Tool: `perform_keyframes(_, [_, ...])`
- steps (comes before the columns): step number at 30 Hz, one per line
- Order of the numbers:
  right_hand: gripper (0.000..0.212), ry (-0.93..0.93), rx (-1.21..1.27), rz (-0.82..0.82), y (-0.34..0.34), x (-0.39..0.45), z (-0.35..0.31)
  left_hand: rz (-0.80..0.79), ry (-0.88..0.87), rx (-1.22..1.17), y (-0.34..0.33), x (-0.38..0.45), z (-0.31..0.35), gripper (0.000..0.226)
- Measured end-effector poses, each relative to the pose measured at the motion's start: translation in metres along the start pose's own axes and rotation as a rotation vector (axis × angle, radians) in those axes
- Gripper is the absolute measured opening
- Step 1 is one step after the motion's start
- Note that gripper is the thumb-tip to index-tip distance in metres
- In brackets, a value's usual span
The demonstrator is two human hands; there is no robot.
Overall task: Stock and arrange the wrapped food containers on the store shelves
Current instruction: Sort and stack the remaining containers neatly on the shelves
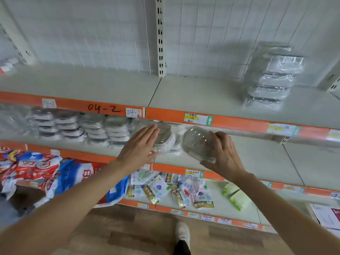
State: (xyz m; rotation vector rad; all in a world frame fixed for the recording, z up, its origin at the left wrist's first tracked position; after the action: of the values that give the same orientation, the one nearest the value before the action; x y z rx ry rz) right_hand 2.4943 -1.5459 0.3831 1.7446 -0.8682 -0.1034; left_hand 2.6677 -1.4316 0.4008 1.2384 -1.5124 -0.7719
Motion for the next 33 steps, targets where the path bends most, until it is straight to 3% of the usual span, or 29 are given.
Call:
perform_keyframes(8, [0.097,-0.100,0.048,0.123,0.067,0.052,0.023,0.051,0.166,-0.153,0.038,0.091,-0.027,0.079])
perform_keyframes(15, [0.099,-0.179,0.063,-0.036,0.056,0.120,0.079,-0.021,0.114,-0.147,0.014,0.165,-0.017,0.063])
perform_keyframes(19, [0.100,-0.184,-0.022,-0.163,0.034,0.166,0.101,-0.074,0.096,-0.209,-0.005,0.197,-0.031,0.083])
perform_keyframes(22, [0.106,-0.177,-0.177,-0.301,0.016,0.196,0.104,-0.242,0.109,-0.182,-0.031,0.205,-0.049,0.106])
perform_keyframes(25, [0.115,-0.173,-0.218,-0.342,0.002,0.219,0.100,-0.384,0.231,-0.220,-0.059,0.210,-0.075,0.115])
perform_keyframes(33, [0.099,-0.159,-0.218,-0.342,0.004,0.253,0.124,-0.310,0.325,-0.325,-0.080,0.238,-0.097,0.112])
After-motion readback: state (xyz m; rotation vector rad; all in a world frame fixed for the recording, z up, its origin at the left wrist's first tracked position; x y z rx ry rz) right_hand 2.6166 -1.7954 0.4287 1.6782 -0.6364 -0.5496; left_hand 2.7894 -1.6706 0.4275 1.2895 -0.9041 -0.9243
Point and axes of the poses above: each hand's wrist, its own x-axis towards the middle knuckle, its own y-axis out of the back of the hand, z = x × y, the point moved 10 cm from there along x, towards the middle knuckle, and after that the axes turned 7 degrees about x, right-handed, at the moved point
